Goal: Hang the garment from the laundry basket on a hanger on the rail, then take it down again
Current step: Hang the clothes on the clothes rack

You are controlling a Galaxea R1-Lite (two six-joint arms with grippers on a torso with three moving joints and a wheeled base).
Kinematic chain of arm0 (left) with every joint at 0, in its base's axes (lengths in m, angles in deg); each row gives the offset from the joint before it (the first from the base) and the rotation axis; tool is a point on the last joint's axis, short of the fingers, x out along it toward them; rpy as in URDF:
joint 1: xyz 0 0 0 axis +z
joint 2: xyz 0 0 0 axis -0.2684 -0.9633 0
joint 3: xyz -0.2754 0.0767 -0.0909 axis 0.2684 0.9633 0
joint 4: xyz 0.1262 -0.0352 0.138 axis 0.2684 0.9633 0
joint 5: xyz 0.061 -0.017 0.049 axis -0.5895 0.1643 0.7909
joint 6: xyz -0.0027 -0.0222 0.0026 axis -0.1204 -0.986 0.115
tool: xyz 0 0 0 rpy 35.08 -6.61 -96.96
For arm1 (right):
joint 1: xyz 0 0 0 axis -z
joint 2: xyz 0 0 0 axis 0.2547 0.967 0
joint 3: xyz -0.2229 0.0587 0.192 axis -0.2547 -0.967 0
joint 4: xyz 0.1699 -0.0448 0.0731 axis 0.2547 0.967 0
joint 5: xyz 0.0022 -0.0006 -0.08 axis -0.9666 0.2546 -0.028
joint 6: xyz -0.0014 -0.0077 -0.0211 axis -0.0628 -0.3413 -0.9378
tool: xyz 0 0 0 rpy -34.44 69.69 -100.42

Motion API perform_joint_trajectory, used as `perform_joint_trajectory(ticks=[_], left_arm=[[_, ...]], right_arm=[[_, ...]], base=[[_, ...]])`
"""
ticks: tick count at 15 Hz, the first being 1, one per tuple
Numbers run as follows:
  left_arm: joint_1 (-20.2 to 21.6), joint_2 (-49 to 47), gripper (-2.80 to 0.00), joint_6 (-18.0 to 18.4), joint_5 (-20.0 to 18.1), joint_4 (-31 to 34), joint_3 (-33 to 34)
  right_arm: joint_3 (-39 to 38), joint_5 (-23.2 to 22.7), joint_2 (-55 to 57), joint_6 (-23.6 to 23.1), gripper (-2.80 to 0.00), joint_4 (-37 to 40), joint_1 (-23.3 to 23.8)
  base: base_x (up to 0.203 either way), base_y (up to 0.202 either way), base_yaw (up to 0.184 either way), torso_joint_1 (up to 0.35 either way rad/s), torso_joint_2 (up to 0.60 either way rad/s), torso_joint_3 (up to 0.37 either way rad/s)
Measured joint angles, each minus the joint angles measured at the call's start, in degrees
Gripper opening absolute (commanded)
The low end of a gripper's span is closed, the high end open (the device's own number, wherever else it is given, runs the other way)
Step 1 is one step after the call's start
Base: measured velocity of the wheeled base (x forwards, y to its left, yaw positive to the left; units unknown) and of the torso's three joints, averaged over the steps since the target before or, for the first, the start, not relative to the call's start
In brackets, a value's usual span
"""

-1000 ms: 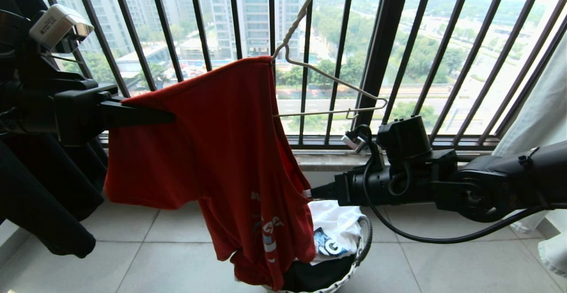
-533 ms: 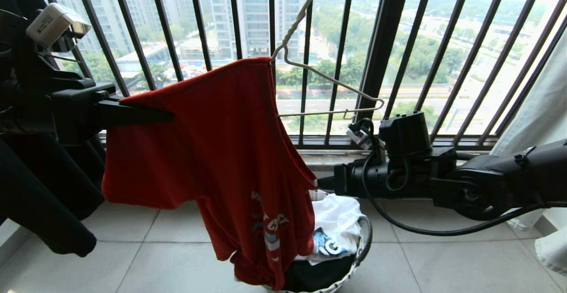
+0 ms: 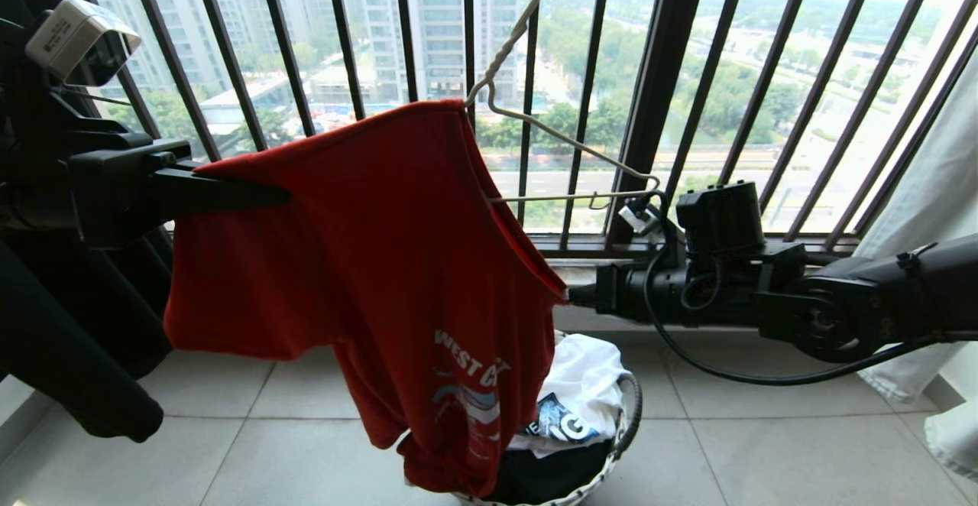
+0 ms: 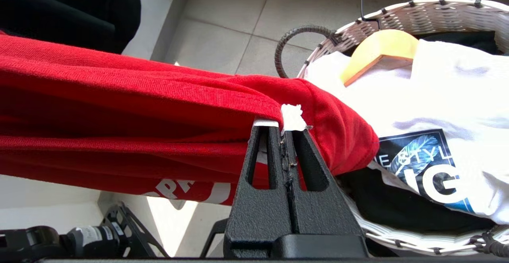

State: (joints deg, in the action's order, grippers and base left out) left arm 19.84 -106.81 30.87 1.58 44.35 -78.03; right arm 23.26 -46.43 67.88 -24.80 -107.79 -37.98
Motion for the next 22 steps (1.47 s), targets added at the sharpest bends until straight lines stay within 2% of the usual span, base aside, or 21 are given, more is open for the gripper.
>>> perform_joint_trajectory(ticks=[11, 18, 22], left_arm=[[0.1, -0.3, -2.80, 0.0, 0.0, 0.0, 0.0], [0.0, -0.2, -2.80, 0.0, -0.1, 0.0, 0.2], [0.0, 0.0, -2.80, 0.0, -3.7, 0.1, 0.3]], right_arm=[[3.9, -0.1, -0.4, 0.1, -2.80, 0.3, 7.6], [4.0, -0.5, 0.3, 0.1, -2.80, 0.5, 7.5], [3.6, -0.7, 1.1, 0.1, -2.80, 0.5, 5.6]], base=[[0.000, 0.000, 0.000, 0.000, 0.00, 0.000], [0.000, 0.000, 0.000, 0.000, 0.00, 0.000], [0.000, 0.000, 0.000, 0.000, 0.00, 0.000]])
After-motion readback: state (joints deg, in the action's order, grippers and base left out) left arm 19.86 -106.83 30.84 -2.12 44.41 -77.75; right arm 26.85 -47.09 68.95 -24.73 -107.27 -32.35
